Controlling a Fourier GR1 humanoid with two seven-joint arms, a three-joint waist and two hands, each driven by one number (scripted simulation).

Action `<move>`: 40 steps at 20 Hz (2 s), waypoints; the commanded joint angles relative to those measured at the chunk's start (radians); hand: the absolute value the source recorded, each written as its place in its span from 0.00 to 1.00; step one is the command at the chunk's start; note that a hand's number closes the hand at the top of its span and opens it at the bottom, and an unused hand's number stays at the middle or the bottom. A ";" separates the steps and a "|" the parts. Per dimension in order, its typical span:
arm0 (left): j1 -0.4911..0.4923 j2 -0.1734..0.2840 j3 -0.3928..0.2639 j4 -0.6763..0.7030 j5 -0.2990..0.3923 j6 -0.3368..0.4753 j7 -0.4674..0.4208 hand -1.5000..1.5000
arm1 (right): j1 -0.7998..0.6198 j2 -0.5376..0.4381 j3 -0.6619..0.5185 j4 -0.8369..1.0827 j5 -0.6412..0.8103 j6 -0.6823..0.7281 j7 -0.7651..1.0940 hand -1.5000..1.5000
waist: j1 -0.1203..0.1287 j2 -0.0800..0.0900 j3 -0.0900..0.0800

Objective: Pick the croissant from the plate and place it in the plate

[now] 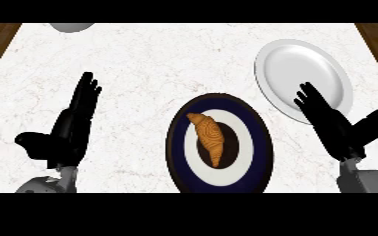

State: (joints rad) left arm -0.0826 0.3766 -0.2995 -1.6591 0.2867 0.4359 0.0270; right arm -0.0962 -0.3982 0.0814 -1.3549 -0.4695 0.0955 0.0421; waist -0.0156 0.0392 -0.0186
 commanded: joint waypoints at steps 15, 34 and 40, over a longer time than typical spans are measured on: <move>0.007 0.011 -0.060 0.179 -0.042 -0.021 0.130 0.50 | -0.246 0.096 0.311 -0.083 0.353 0.105 -0.335 0.00 | 0.050 -0.018 0.024; 0.034 -0.002 -0.012 0.188 -0.073 -0.018 0.139 0.50 | -0.623 0.000 0.593 -0.004 0.994 0.286 -0.293 0.00 | 0.028 -0.041 0.018; 0.037 -0.042 -0.006 0.251 -0.079 -0.037 0.097 0.50 | -0.671 0.005 0.653 0.012 1.049 0.488 -0.199 0.00 | 0.022 -0.039 0.018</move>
State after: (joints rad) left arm -0.0579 0.3560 -0.3139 -1.4394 0.2147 0.4055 0.1572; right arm -0.7350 -0.4099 0.7011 -1.3596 0.5286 0.4994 -0.2082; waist 0.0075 -0.0016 -0.0010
